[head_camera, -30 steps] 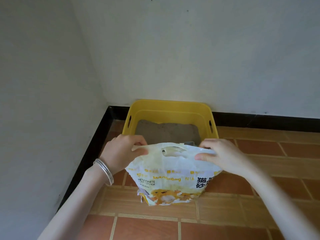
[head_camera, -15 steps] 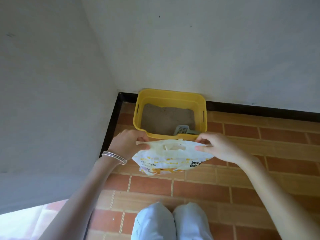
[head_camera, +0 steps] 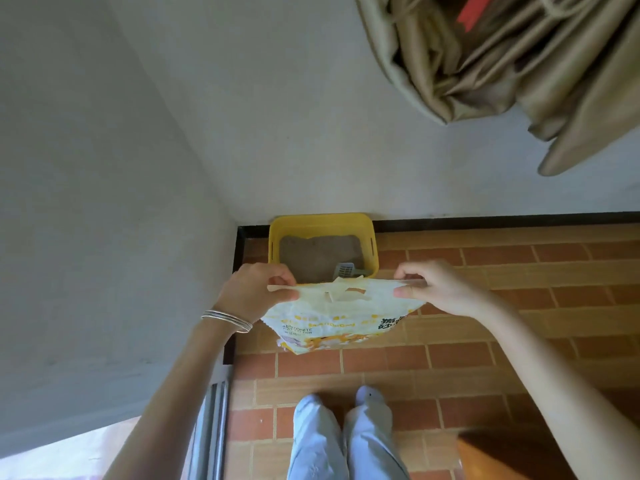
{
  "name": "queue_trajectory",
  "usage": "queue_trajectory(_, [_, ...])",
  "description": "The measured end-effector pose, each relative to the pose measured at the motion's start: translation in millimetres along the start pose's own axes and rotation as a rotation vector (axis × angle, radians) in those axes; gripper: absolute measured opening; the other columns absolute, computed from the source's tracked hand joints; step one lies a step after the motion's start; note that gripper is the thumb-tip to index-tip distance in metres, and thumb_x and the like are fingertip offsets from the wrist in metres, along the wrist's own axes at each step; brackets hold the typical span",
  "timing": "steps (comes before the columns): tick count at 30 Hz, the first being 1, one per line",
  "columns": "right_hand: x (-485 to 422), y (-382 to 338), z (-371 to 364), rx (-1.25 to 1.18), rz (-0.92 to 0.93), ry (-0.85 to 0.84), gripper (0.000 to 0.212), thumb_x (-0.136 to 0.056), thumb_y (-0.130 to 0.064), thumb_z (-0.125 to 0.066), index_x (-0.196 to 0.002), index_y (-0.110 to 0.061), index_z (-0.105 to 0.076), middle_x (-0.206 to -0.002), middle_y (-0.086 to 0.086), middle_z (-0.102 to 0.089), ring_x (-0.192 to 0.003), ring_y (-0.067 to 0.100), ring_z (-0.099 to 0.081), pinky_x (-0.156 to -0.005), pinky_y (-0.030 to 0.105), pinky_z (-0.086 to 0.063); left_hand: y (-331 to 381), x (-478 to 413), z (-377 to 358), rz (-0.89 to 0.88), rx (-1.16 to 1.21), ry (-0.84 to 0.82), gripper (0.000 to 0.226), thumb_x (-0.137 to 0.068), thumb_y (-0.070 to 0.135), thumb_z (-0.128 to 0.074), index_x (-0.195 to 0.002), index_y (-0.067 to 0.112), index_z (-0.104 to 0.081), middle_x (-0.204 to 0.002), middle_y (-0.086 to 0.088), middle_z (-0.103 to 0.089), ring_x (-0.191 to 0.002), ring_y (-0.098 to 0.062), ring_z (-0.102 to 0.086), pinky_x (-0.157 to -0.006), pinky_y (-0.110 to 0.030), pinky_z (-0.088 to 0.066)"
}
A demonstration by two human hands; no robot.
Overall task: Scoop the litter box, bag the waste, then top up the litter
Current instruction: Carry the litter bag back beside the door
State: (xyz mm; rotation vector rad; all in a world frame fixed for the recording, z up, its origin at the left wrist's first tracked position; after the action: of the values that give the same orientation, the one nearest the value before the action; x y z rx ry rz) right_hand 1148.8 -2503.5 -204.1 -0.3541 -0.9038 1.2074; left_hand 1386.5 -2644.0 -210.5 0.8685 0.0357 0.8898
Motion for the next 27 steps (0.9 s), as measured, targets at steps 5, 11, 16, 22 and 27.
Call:
queue_trajectory(5, [66.5, -46.5, 50.1, -0.025, -0.051, 0.069, 0.011, -0.087, -0.027, -0.061, -0.077, -0.027, -0.057, -0.087, -0.005, -0.065, -0.081, 0.020, -0.060, -0.074, 0.039, -0.045, 70.6, 21.7, 42.0, -0.087, -0.008, -0.053, 0.017, -0.067, 0.041, -0.074, -0.066, 0.051, -0.060, -0.071, 0.032, -0.060, -0.074, -0.003, -0.060, -0.070, -0.028, -0.048])
queue_trajectory(11, [137.4, -89.1, 117.8, -0.039, -0.077, 0.230, 0.012, -0.088, -0.025, -0.060, -0.081, -0.015, -0.059, -0.077, -0.003, -0.062, -0.060, 0.000, -0.052, -0.055, 0.013, -0.033, 166.6, 26.1, 87.9, -0.235, -0.027, -0.092, 0.018, -0.067, 0.041, -0.077, -0.061, 0.045, -0.061, -0.066, 0.032, -0.060, -0.070, 0.003, -0.057, -0.076, -0.031, -0.047])
queue_trajectory(16, [192.4, -105.6, 163.9, -0.044, -0.099, 0.357, 0.008, -0.087, -0.026, -0.061, -0.084, -0.019, -0.060, -0.081, -0.009, -0.063, -0.072, 0.001, -0.056, -0.061, 0.014, -0.037, 245.1, 28.6, 106.1, -0.385, -0.087, -0.127, 0.013, -0.062, 0.052, -0.064, -0.063, 0.040, -0.060, -0.068, 0.029, -0.062, -0.078, -0.002, -0.061, -0.081, -0.038, -0.050])
queue_trajectory(22, [256.7, -95.1, 203.3, -0.044, -0.158, 0.507, 0.007, -0.088, -0.024, -0.060, -0.085, -0.018, -0.061, -0.081, -0.004, -0.063, -0.069, -0.001, -0.056, -0.060, 0.012, -0.039, 326.0, 29.5, 92.3, -0.582, -0.116, -0.203, 0.012, -0.066, 0.049, -0.065, -0.065, 0.038, -0.061, -0.068, 0.018, -0.064, -0.072, -0.001, -0.059, -0.079, -0.039, -0.049])
queue_trajectory(27, [302.2, -69.3, 231.3, 0.010, -0.212, 0.602, 0.011, -0.088, -0.025, -0.058, -0.086, -0.014, -0.060, -0.075, -0.007, -0.061, -0.065, -0.003, -0.055, -0.059, 0.013, -0.040, 390.2, 14.7, 56.4, -0.703, -0.175, -0.243, 0.012, -0.071, 0.046, -0.062, -0.069, 0.035, -0.060, -0.073, 0.014, -0.064, -0.075, -0.004, -0.059, -0.079, -0.040, -0.049])
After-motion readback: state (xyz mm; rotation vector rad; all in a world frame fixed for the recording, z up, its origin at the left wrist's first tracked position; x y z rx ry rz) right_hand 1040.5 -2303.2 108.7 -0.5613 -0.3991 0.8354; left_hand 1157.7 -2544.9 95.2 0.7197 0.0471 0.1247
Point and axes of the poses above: each hand's wrist, its own x-axis away from the middle knuckle, its own z-axis out of the back of the hand, y = z × x, the point moved 5 cm from there along -x, towards the middle knuckle
